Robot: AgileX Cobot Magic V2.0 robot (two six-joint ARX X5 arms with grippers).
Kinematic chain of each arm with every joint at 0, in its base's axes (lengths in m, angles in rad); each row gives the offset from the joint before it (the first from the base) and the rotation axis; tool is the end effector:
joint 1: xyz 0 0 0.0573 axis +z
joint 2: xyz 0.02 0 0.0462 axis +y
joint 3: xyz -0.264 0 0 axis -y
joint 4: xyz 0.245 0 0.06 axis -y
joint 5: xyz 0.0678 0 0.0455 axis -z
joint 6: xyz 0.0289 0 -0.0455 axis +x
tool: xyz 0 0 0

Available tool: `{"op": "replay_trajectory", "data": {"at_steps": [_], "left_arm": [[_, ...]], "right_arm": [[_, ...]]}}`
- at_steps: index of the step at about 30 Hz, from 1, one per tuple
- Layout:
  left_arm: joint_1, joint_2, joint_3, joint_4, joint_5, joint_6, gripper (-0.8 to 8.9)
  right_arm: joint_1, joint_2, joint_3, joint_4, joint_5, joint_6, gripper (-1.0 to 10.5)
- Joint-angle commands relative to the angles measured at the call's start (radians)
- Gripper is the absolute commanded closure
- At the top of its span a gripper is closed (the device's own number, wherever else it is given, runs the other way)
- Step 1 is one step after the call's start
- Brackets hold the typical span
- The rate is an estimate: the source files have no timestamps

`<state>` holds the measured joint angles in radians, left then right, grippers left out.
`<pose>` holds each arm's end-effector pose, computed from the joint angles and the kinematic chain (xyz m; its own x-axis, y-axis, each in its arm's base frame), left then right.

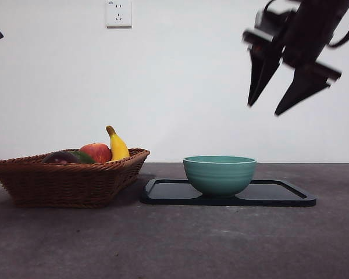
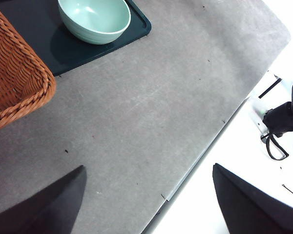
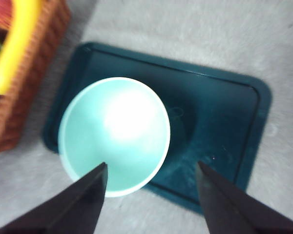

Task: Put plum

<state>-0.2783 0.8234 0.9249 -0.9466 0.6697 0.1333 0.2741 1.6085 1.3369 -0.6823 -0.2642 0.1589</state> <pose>0.1280 -0.0552 0.3140 0.3298 -0.7398 -0.5865 0.7017 0.6077 -0.3720 0.3228 0.0986 0.2813 0.4669 0.4025 -0.7874 -0.2773 0.9121 0.3019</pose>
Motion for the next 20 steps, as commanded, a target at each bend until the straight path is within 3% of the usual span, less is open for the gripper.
{"op": "replay_trajectory", "data": {"at_steps": [1,16,20], "left_arm": [[-0.003,0.005,0.019,0.004,0.007,0.012,4.12],[-0.003,0.005,0.019,-0.002,0.007,0.011,4.12],[-0.003,0.005,0.019,-0.005,0.007,0.011,4.12]], "right_arm": [[0.005,0.063,0.024,0.024,-0.001,-0.018,6.6],[0.039,0.256,0.024,0.105,-0.018,-0.017,6.6],[0.045,0.282,0.024,0.114,0.013,-0.018,7.4]]}}
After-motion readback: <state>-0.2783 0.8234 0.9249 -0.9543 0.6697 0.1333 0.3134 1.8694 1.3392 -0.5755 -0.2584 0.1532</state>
